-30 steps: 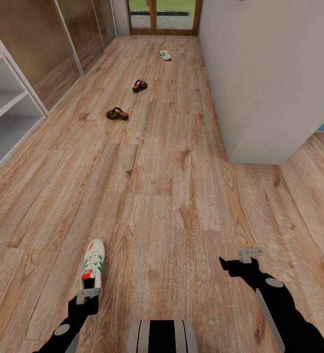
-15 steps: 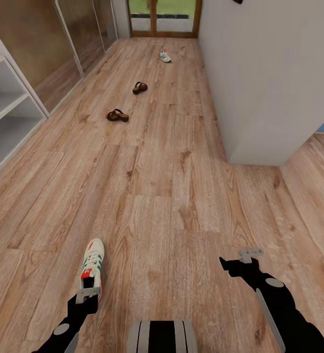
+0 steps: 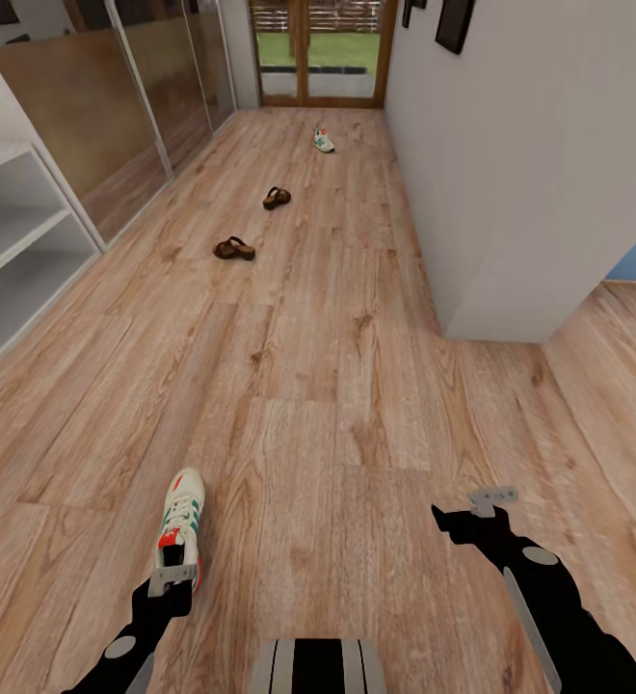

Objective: Pick up the two gym shoes and the two sandals from the corridor floor and place them onto the hallstand (shoe rack) in the corridor, making sure they are on the rack and not on the floor. Arrange them so the two gym shoes are next to each other and the two sandals are next to each other.

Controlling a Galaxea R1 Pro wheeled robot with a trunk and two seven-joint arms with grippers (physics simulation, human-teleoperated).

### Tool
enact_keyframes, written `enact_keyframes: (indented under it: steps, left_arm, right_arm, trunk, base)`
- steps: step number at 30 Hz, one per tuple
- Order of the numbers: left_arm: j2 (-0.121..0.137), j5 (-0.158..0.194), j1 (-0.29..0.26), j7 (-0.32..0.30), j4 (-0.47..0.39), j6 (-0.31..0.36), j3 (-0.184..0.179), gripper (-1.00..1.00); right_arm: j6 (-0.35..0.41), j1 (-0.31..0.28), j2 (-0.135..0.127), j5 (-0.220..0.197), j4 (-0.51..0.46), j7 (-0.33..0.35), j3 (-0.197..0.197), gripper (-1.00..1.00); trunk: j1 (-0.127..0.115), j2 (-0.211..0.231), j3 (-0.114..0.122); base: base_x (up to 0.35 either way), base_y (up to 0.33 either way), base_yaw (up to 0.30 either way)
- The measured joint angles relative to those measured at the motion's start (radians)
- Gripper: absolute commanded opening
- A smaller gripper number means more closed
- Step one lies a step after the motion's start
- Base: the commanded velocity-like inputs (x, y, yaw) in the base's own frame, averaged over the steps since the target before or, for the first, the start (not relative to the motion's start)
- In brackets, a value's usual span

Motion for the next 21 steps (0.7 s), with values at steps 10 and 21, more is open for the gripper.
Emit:
enact_keyframes:
  steps: [10, 21]
  left_arm:
    - [0.001, 0.0, 0.0, 0.0, 0.0, 0.0, 0.0, -1.0]
    - [0.002, 0.0, 0.0, 0.0, -0.001, 0.001, 0.0, -1.0]
  right_arm:
    - [0.001, 0.0, 0.004, -0.002, -0.01, -0.003, 0.002, 1.0]
    - [-0.001, 0.0, 0.007, -0.003, 0.001, -0.002, 0.006, 1.0]
  trunk:
    - [-0.004, 0.002, 0.039]
    - [-0.009, 0.005, 0.088]
  base:
    - [0.0, 0.0, 0.0]
    - [0.0, 0.0, -0.041]
